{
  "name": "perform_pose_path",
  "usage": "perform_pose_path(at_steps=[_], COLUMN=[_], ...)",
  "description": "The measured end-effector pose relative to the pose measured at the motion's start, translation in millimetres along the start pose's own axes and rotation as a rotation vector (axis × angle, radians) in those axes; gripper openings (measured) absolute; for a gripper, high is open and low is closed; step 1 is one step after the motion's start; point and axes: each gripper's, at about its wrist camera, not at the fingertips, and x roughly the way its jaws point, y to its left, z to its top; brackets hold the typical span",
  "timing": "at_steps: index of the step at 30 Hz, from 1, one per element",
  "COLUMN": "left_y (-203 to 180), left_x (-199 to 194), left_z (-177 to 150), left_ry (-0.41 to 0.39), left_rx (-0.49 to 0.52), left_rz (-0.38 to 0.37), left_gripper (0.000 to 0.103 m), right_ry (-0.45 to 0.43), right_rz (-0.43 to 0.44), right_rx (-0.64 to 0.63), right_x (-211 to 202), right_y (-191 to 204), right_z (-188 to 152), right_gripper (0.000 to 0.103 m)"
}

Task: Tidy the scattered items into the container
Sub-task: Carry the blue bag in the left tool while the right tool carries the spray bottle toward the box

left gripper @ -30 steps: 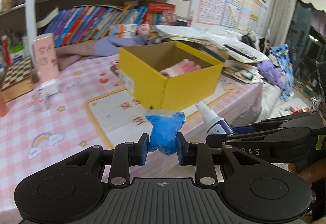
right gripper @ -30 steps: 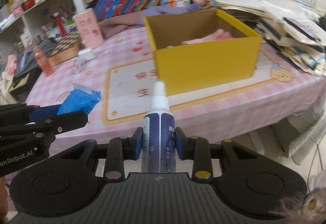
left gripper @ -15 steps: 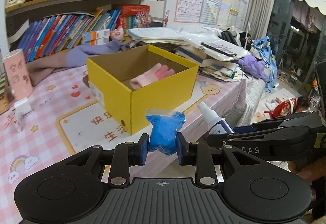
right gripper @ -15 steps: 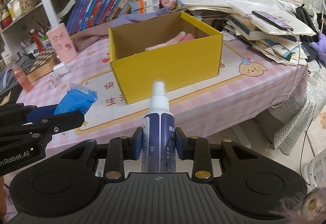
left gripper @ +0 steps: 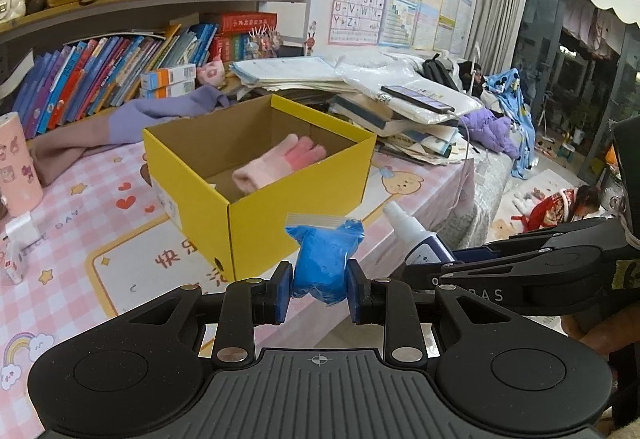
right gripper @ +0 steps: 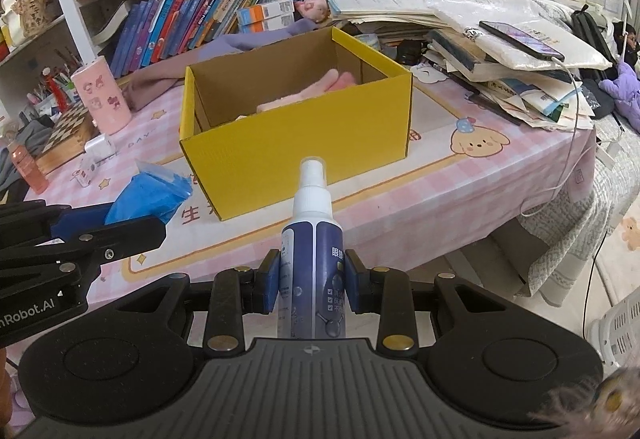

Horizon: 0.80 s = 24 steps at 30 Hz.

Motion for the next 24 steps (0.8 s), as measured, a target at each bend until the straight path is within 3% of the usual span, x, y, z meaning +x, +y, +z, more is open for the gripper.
perform_pose_path(at_steps=[15,24], left_y=[-4.5,-4.1], left_x=[27.0,48.8], left_z=[19.4,48.1], left_ry=[-0.035,-0.099], left_rx=[0.001,0.0], left_rz=[0.009,0.061], left_gripper=[0.026,0.026], right_ry=[-0.006,-0.095], right_rz=[0.009,0.023], right_rx=[-0.012,-0.048], right_x=[18.7,32.8], right_y=[-20.6,-40.1], right_z=[21.0,69.8], right_gripper=[0.03,0.03])
